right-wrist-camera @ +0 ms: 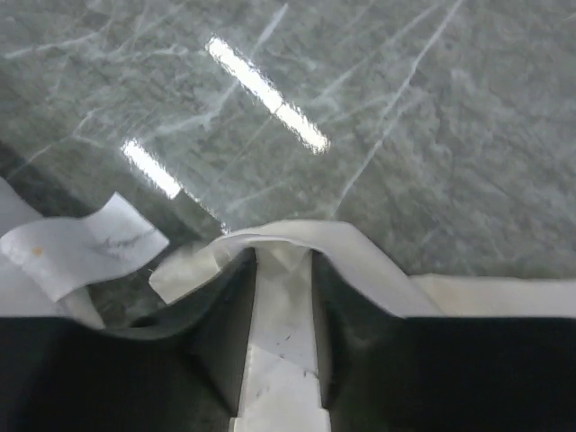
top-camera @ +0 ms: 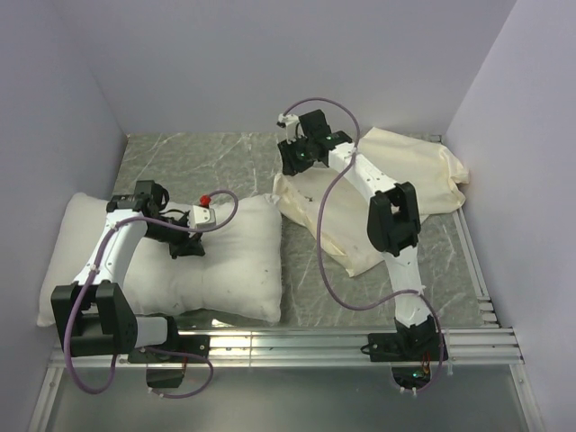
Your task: Put the pillow into the pillowcase
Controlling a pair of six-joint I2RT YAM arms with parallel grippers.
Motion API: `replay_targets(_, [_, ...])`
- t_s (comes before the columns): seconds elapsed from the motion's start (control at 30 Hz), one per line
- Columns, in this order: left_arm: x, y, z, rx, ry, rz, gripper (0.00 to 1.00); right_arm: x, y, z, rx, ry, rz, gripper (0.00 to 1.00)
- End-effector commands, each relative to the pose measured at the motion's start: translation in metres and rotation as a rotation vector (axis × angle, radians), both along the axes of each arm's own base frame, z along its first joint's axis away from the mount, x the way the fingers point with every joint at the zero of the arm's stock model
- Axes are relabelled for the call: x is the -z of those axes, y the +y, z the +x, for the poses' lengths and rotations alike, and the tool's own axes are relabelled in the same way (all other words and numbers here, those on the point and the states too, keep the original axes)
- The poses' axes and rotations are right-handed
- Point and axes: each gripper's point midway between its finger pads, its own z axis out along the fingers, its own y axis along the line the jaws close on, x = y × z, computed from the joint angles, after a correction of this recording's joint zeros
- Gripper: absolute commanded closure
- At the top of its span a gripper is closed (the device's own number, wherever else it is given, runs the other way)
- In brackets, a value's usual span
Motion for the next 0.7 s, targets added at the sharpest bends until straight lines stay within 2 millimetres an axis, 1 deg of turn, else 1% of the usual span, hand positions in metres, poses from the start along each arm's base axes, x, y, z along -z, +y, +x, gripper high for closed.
replay_targets(0.0, [0.012,0.018,-0.014,0.01,0.043,0.095,1.0,-0.008,0.018,0.002,-0.011,0.045,0.053,0.55])
replay_targets(0.03, [0.011,0.018,-0.014,0.011,0.041,0.094,1.0,-0.011,0.008,-0.002,0.002,0.054,0.033,0.44])
replay_targets(0.07, [0.007,0.017,-0.014,0.015,0.037,0.09,1.0,-0.013,-0.002,-0.005,0.021,0.048,0.005,0.41])
replay_targets(0.1, [0.005,0.016,-0.013,0.015,0.03,0.083,1.0,-0.022,-0.017,-0.022,0.031,0.045,-0.004,0.38])
replay_targets(0.13, [0.004,0.015,-0.013,0.019,0.024,0.077,1.0,-0.026,-0.028,-0.028,0.047,0.033,-0.018,0.32])
replay_targets(0.17, [0.003,0.015,-0.012,0.021,0.019,0.076,1.0,-0.028,-0.043,-0.031,0.064,0.003,-0.067,0.32])
replay_targets(0.2, [0.003,0.014,-0.013,0.028,0.016,0.076,1.0,-0.027,-0.055,-0.049,0.065,0.012,-0.102,0.32])
replay_targets(0.23, [0.003,0.014,-0.012,0.029,0.014,0.073,1.0,-0.023,-0.063,-0.058,0.062,0.027,-0.132,0.34])
replay_targets(0.3, [0.004,0.013,-0.013,0.04,0.019,0.071,1.0,-0.004,-0.083,-0.09,0.024,0.102,-0.216,0.37])
replay_targets(0.33, [0.005,0.014,-0.013,0.04,0.024,0.072,1.0,0.003,-0.089,-0.099,0.012,0.12,-0.24,0.37])
replay_targets(0.37, [0.004,0.013,-0.013,0.046,0.02,0.072,1.0,0.009,-0.094,-0.108,-0.013,0.133,-0.261,0.37])
replay_targets(0.4, [0.004,0.013,-0.013,0.048,0.022,0.073,1.0,0.019,-0.099,-0.122,-0.028,0.163,-0.274,0.37])
replay_targets(0.47, [0.003,0.013,-0.012,0.047,0.018,0.07,1.0,0.027,-0.102,-0.132,-0.046,0.182,-0.289,0.35])
replay_targets(0.5, [0.003,0.013,-0.011,0.047,0.015,0.071,1.0,0.033,-0.1,-0.139,-0.065,0.206,-0.283,0.34])
replay_targets(0.57, [0.002,0.013,-0.011,0.045,0.013,0.069,1.0,0.04,-0.097,-0.146,-0.083,0.234,-0.283,0.33])
replay_targets(0.6, [0.002,0.013,-0.011,0.045,0.011,0.069,1.0,0.047,-0.094,-0.15,-0.098,0.253,-0.291,0.33])
replay_targets(0.67, [0.001,0.012,-0.01,0.043,0.013,0.066,1.0,0.055,-0.091,-0.153,-0.111,0.258,-0.305,0.33])
